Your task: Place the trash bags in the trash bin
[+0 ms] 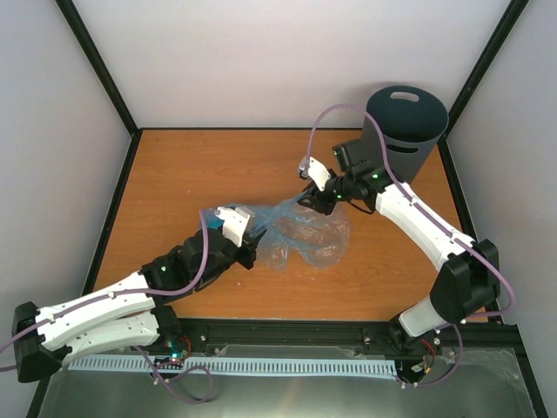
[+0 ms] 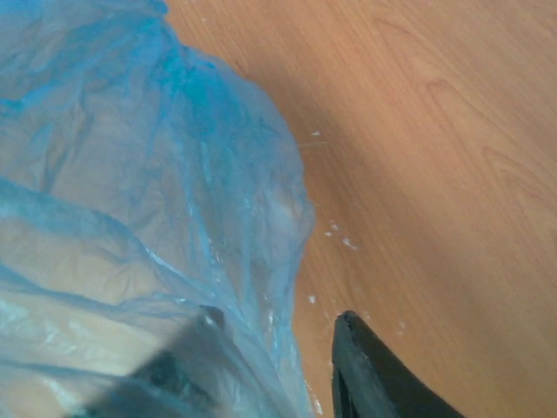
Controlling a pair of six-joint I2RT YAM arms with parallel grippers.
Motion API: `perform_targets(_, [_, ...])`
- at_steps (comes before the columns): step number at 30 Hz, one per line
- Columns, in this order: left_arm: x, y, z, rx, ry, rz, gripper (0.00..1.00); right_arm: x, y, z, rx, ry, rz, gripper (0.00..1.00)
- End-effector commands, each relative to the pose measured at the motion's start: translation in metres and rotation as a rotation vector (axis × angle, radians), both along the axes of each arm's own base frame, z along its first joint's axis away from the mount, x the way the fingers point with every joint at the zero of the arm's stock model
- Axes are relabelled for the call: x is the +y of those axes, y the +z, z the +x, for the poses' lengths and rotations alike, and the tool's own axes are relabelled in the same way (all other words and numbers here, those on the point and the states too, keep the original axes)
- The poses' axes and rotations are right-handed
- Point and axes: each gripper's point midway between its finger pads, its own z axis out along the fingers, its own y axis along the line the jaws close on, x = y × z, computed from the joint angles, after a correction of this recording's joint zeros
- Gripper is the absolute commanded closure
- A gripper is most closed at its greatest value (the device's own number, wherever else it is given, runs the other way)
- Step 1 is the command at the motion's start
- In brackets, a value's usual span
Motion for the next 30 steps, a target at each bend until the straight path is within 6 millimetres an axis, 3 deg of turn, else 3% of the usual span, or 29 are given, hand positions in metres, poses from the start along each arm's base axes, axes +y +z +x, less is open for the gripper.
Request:
perform_targets(1, [0.008, 0.014, -0.001, -0.008, 0.026, -0.006, 0.99, 0.016, 0.004, -0.028, 0.098, 0.154, 0.013, 0.75])
perform_targets(4, [0.024, 0.022, 0.014, -0.024, 0.152, 0.032, 0.99, 0.027, 0.023, -0.034, 0.142, 0.183, 0.069, 0.96])
perform_targets(6, [0.029, 0.03, 0.026, -0.035, 0.229, 0.068, 0.99, 0.03, 0.041, -0.028, 0.129, 0.155, 0.099, 0.97])
perform_targets(8, [0.032, 0.038, 0.037, -0.041, 0.29, 0.1, 0.99, 0.027, 0.057, -0.009, 0.067, 0.069, 0.096, 0.97])
perform_targets(12, [0.028, 0.04, 0.061, -0.019, 0.335, 0.143, 0.99, 0.011, 0.086, 0.027, -0.095, -0.103, 0.064, 0.97])
perform_targets(14, [0.026, 0.044, 0.067, 0.013, 0.341, 0.15, 0.99, 0.002, 0.094, 0.035, -0.127, -0.153, 0.05, 0.97])
perform_targets(16, [0.026, 0.046, 0.066, 0.026, 0.333, 0.152, 0.99, -0.01, 0.09, 0.037, -0.139, -0.188, 0.017, 0.9])
perform_targets(18, [0.027, 0.049, 0.06, 0.031, 0.307, 0.129, 0.99, -0.022, 0.068, 0.036, -0.156, -0.196, -0.043, 0.56])
perform_targets(20, [0.032, 0.05, 0.051, 0.032, 0.282, 0.104, 0.99, -0.03, 0.041, 0.033, -0.156, -0.19, -0.096, 0.45])
perform_targets(23, [0.042, 0.042, 0.043, 0.036, 0.274, 0.101, 0.99, -0.039, 0.001, 0.029, -0.103, -0.187, -0.142, 0.42])
perform_targets(25, [0.047, 0.034, 0.042, 0.046, 0.286, 0.113, 0.99, -0.043, -0.013, 0.023, -0.062, -0.188, -0.14, 0.44])
perform_targets(30, [0.045, 0.027, 0.041, 0.075, 0.275, 0.123, 0.99, -0.044, -0.009, -0.005, -0.015, -0.161, -0.079, 0.64])
